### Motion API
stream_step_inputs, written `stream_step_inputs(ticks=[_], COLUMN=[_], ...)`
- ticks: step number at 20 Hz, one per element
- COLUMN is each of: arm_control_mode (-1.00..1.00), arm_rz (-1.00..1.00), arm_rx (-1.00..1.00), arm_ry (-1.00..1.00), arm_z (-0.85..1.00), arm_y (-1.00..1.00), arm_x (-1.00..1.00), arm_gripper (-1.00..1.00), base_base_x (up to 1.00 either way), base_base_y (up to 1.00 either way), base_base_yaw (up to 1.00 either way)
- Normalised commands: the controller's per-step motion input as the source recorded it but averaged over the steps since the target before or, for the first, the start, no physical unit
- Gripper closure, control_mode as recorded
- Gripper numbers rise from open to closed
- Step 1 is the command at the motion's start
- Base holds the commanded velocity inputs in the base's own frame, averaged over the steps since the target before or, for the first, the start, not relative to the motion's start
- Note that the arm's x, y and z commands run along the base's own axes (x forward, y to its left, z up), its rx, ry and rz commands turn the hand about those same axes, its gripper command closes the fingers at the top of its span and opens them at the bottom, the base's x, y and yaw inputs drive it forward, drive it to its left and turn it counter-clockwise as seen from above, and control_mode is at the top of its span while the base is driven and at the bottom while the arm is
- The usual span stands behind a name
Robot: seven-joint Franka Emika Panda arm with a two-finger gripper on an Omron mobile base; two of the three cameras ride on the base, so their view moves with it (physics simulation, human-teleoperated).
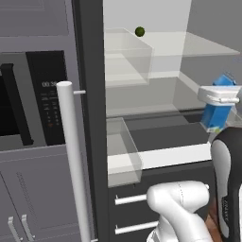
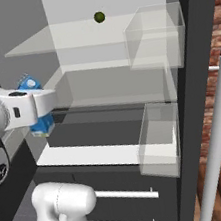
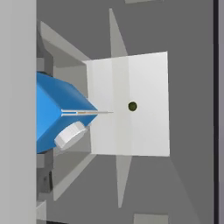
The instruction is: Take out the milk from the fridge and place it on the tray on the counter. Then take the sugar cube near the tray and place it in the tray.
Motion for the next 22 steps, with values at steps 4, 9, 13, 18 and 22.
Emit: stream_step_inputs(ticks=[4,9,13,18,22], arm_control_mode=[-1.00,-1.00,1.00,1.00,1.00], arm_rz=[0.04,0.06,0.02,0.00,0.00], arm_rx=[0.00,0.00,0.00,0.00,0.00], arm_ry=[0.13,0.06,0.01,0.00,0.00], arm_z=[0.00,0.00,0.00,0.00,0.00], arm_y=[0.08,0.16,0.04,0.00,0.00], arm_x=[-0.52,-0.72,-0.25,0.00,0.00], arm_gripper=[1.00,1.00,1.00,1.00,1.00], base_base_x=[0.00,0.00,-0.70,-0.95,-0.95], base_base_y=[0.00,0.00,0.10,0.09,0.25], base_base_yaw=[0.00,0.00,0.04,0.05,0.06])
